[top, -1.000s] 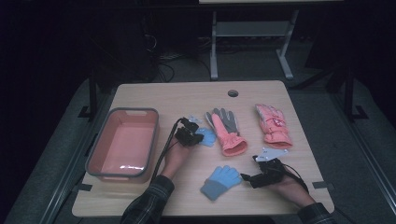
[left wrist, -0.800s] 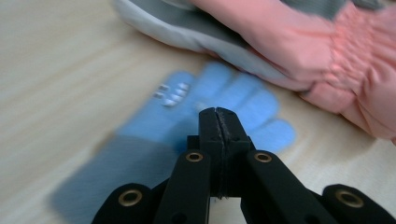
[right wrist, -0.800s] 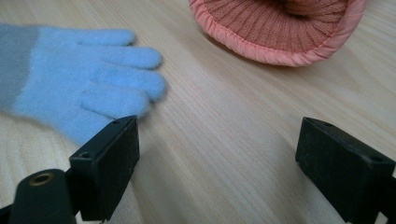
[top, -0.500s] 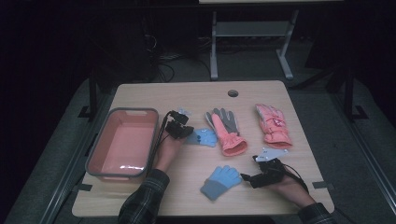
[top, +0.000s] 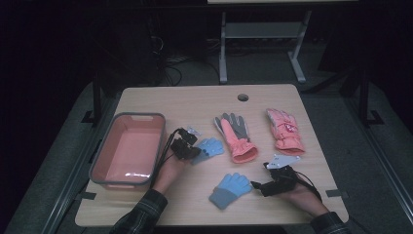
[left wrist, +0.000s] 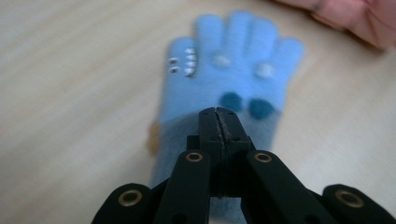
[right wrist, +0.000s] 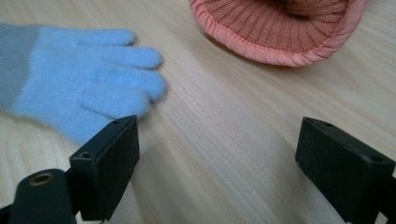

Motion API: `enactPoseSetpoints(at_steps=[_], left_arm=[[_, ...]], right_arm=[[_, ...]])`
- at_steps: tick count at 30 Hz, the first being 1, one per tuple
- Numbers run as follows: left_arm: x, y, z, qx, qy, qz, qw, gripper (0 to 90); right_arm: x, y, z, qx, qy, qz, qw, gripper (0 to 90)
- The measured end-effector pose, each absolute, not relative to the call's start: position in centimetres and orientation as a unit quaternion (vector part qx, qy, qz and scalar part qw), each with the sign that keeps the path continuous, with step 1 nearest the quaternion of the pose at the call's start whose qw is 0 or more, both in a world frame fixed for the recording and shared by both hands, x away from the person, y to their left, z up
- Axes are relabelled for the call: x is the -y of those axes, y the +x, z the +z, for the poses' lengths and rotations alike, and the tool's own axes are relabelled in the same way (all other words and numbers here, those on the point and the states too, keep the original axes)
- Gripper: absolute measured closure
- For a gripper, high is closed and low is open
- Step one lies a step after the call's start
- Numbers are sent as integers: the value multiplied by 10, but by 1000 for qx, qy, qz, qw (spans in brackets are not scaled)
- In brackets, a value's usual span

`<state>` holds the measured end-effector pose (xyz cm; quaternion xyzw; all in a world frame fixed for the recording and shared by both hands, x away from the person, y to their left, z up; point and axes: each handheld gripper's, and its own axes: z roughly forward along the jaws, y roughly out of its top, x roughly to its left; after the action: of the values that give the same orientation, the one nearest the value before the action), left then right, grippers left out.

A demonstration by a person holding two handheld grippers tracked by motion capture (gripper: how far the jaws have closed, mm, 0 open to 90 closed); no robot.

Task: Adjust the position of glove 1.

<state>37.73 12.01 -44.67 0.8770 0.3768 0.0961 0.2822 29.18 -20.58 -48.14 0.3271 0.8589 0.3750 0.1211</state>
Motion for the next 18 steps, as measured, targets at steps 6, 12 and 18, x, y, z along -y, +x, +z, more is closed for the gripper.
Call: enactPoseSetpoints(at_steps=[6, 12, 18], left_arm=[[-121, 357, -446, -355, 886, 81, 286, 880], [-122, 361, -438, -348, 881, 102, 305, 728], [-122, 370, -448, -356, 878, 108, 301, 596]], right_arm=[[206, 292, -481, -859, 327, 375, 121, 128], [206, 292, -481, -859, 327, 375, 121, 128], [206, 292, -481, -859, 327, 375, 121, 129]])
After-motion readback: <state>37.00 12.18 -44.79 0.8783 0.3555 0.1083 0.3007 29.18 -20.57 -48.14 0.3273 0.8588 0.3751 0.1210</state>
